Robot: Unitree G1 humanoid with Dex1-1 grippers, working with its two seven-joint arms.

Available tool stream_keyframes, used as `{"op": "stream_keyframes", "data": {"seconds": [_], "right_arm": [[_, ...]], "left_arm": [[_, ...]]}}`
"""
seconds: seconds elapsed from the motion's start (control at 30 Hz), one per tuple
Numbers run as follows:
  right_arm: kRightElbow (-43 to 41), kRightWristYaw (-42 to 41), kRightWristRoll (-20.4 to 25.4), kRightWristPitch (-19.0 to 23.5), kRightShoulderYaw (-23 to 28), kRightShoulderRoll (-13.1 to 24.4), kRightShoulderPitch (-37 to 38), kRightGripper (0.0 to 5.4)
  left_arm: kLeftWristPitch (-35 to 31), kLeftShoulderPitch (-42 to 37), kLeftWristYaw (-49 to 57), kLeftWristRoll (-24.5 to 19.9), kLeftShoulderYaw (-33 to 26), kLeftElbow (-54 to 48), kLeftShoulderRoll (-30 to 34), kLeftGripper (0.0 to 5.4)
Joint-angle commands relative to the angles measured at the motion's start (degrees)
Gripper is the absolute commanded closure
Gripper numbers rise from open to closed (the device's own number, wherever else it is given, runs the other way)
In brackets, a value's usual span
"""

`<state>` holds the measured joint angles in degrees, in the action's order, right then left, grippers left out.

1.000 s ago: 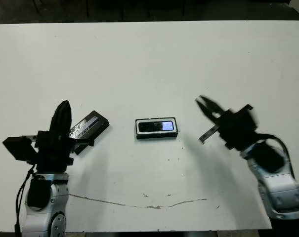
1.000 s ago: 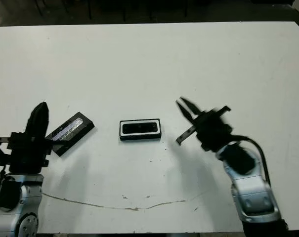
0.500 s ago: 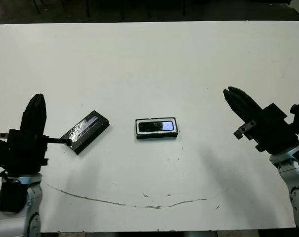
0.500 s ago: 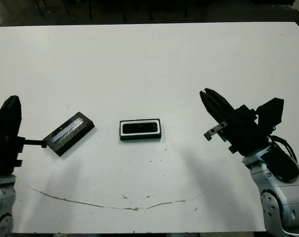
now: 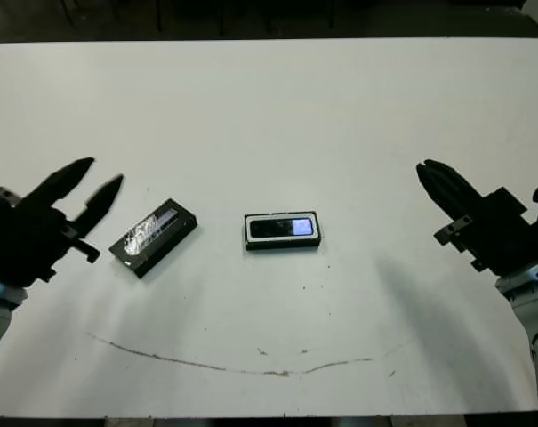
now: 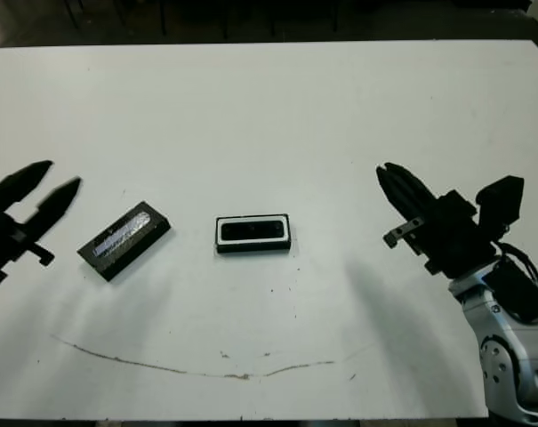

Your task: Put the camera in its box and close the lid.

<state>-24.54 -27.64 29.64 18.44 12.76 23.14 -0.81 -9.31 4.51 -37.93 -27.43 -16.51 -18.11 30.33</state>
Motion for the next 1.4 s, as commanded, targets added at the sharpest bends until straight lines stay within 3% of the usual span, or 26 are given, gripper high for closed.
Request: {"op": "stream_keyframes", "data": {"seconds": [0.03,0.47,1.4], "right_arm": [[-0.21,0.75,-1.11,1.19,-0.69,0.79,0.14,5.40],[-0.08,0.47,-1.98,1.12,-1.53,0.84,0.08,5.40],[0.76,0.13,-1.91,2.66,-2.32,1.36,0.32,5.40]], "left_arm": [[-1.36,-0.58,-2.87,-1.59,1.65,3.61,-0.04,2.41],[-8.41,0.97,1.56,-2.36,3.64,3.96,-2.82,0.07],[-10.24,-1.83,-5.32,2.28,6.65,12.55,0.53,0.01]]}}
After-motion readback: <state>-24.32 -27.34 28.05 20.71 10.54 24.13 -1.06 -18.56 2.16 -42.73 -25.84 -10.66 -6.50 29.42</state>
